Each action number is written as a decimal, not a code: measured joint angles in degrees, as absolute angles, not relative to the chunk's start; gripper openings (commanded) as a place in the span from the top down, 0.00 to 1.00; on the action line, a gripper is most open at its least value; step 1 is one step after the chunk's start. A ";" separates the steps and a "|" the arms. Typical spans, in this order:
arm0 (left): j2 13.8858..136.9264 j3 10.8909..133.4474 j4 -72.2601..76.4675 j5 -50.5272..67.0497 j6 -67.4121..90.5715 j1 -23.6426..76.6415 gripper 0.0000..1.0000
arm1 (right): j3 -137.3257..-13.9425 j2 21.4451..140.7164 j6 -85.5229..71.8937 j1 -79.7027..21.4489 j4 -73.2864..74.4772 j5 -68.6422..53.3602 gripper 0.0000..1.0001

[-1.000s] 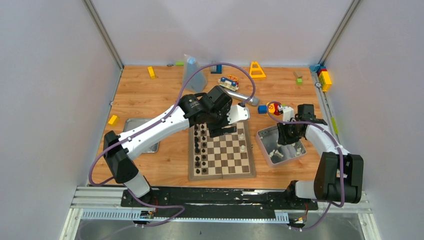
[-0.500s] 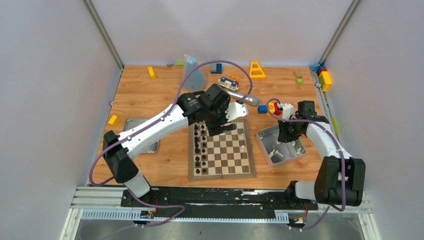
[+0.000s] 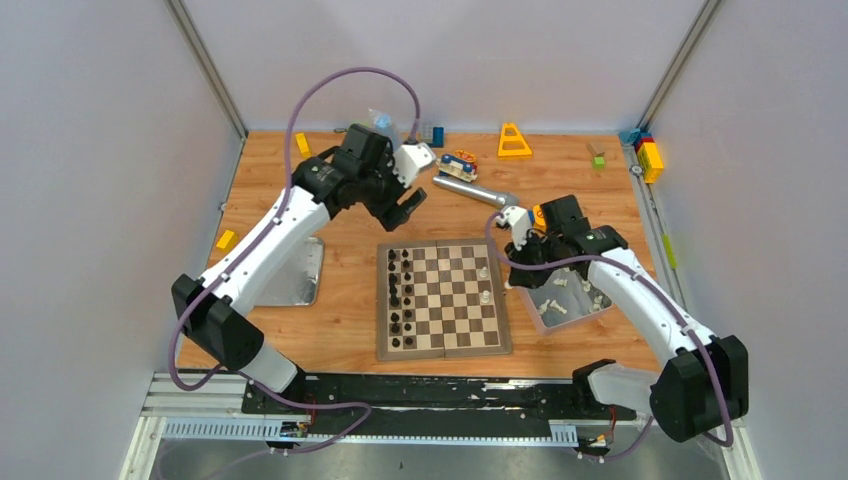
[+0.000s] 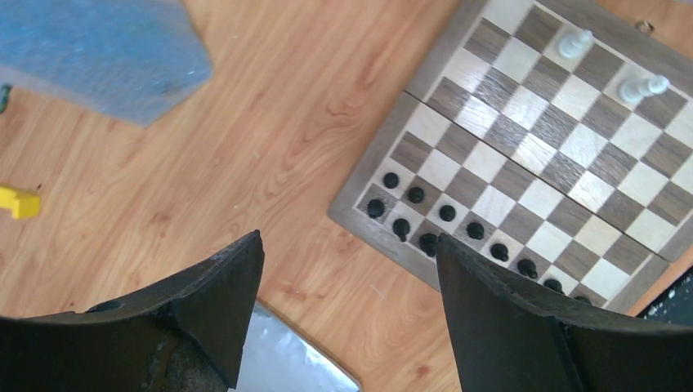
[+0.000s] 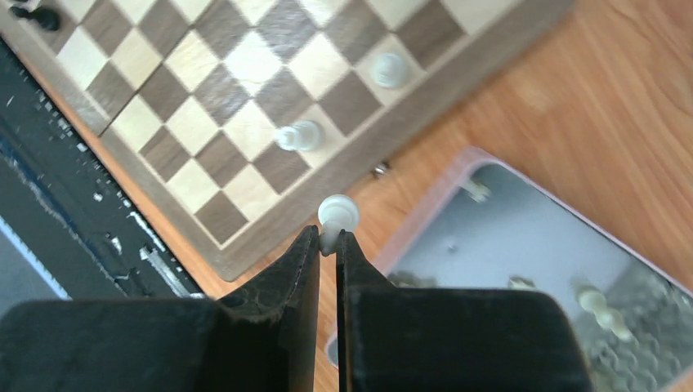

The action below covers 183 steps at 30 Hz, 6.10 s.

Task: Set up the chess pieces on the board
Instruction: Place the chess piece on the chessboard, then pick up the chess piece from the storage box.

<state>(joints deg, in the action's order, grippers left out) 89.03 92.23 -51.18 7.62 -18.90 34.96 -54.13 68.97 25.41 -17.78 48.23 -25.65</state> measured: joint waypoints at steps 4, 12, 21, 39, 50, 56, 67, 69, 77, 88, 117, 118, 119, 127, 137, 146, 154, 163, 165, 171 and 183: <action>86.61 92.18 -49.76 9.15 -16.71 29.43 0.13 | -53.69 70.43 25.39 -25.30 47.99 -24.91 1.00; 84.58 91.42 -48.75 10.35 -15.05 24.25 0.10 | -52.95 75.68 25.36 -33.87 47.13 -20.99 1.00; 82.72 89.45 -47.79 10.70 -14.79 23.62 0.08 | -52.10 79.18 24.69 -37.10 44.56 -18.61 1.00; 82.06 88.51 -47.18 11.51 -14.79 23.49 0.06 | -51.90 80.97 24.12 -38.09 42.46 -16.82 0.98; 82.06 87.94 -46.85 11.81 -14.79 23.49 0.06 | -51.90 80.90 24.10 -38.09 42.57 -16.82 0.98; 82.06 87.79 -46.83 11.99 -14.79 23.49 0.05 | -51.90 80.90 24.10 -38.09 42.59 -16.84 0.98; 82.06 87.37 -46.81 12.36 -14.79 23.49 0.05 | -51.92 80.79 24.10 -38.09 43.40 -16.97 0.99; 82.06 87.35 -46.81 12.47 -14.79 23.49 0.05 | -51.92 80.68 24.10 -38.09 43.97 -17.02 0.99; 82.06 86.87 -46.78 12.64 -14.79 23.49 0.04 | -51.92 80.60 24.08 -38.09 44.49 -17.06 0.94; 81.97 86.61 -46.74 12.80 -14.81 23.49 0.04 | -51.92 80.60 23.22 -38.06 44.31 -16.93 0.58; 81.06 86.54 -46.76 14.46 -14.87 23.49 0.02 | -54.85 79.07 21.74 0.49 44.66 -14.13 0.55; 81.06 86.54 -46.76 14.57 -14.87 23.49 0.02 | -55.02 80.58 21.58 0.99 44.16 -13.43 0.55; 81.06 86.54 -46.76 14.59 -14.87 23.49 0.02 | -55.13 81.47 21.50 1.23 43.75 -13.06 0.55; 81.06 86.54 -46.81 15.18 -14.87 23.49 0.02 | -57.39 87.90 21.10 2.35 40.64 -10.37 0.58; 81.06 86.54 -46.81 15.44 -14.87 23.49 0.02 | -57.60 90.76 21.12 2.72 39.18 -9.37 0.64; 81.06 86.54 -46.81 15.57 -14.87 23.49 0.01 | -57.60 91.61 21.15 2.79 38.33 -9.10 0.69; 81.06 86.54 -46.81 15.57 -14.87 23.49 0.01 | -57.60 92.42 21.32 2.79 38.15 -8.84 0.77; 81.06 86.54 -46.83 15.57 -14.90 23.49 0.01 | -57.58 92.42 21.67 2.79 37.98 -8.01 0.84; 81.06 86.54 -46.83 15.57 -14.90 23.49 0.01 | -57.58 92.42 21.76 2.79 37.98 -7.88 0.84; 81.06 86.54 -46.83 15.57 -14.92 23.49 0.01 | -57.58 92.53 22.17 2.79 37.89 -7.14 0.93; 81.06 86.54 -46.83 15.53 -15.07 23.49 0.01 | -60.05 91.35 22.33 2.76 42.57 -10.22 1.00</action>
